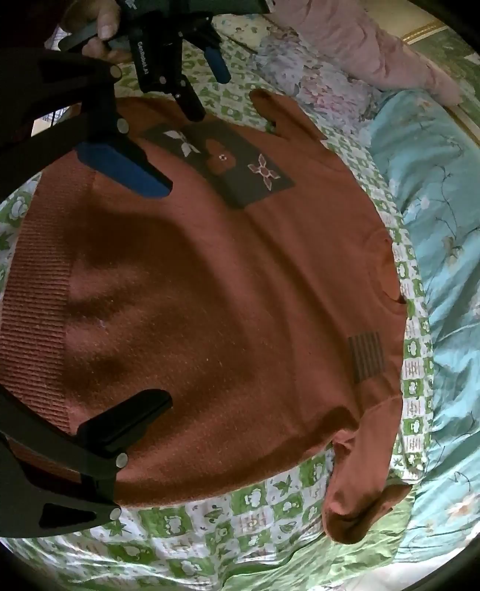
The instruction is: Fold small clothes
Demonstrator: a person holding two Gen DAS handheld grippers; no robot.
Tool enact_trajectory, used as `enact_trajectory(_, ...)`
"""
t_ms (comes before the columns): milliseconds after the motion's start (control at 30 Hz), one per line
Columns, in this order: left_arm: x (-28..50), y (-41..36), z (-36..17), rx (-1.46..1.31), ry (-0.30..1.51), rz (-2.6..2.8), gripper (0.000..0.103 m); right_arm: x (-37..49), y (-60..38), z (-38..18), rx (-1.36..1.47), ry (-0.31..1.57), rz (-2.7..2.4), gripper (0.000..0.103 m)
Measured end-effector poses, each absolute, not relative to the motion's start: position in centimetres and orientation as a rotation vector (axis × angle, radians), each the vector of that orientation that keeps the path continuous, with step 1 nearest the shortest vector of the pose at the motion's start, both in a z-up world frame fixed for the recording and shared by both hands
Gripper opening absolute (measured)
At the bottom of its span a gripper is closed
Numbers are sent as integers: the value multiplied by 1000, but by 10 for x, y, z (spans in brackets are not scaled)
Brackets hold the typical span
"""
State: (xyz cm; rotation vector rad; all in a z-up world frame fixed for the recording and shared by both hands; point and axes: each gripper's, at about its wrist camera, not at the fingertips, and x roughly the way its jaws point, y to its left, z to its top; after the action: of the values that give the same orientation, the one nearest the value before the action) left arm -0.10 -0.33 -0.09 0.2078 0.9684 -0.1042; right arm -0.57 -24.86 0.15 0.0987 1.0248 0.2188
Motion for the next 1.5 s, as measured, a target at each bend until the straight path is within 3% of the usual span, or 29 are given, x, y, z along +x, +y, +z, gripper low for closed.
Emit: enact_trajectory(1500, 36, -22, -9, 137, 1028, -138, 100, 18, -279, 6, 141, 1051, 188, 103)
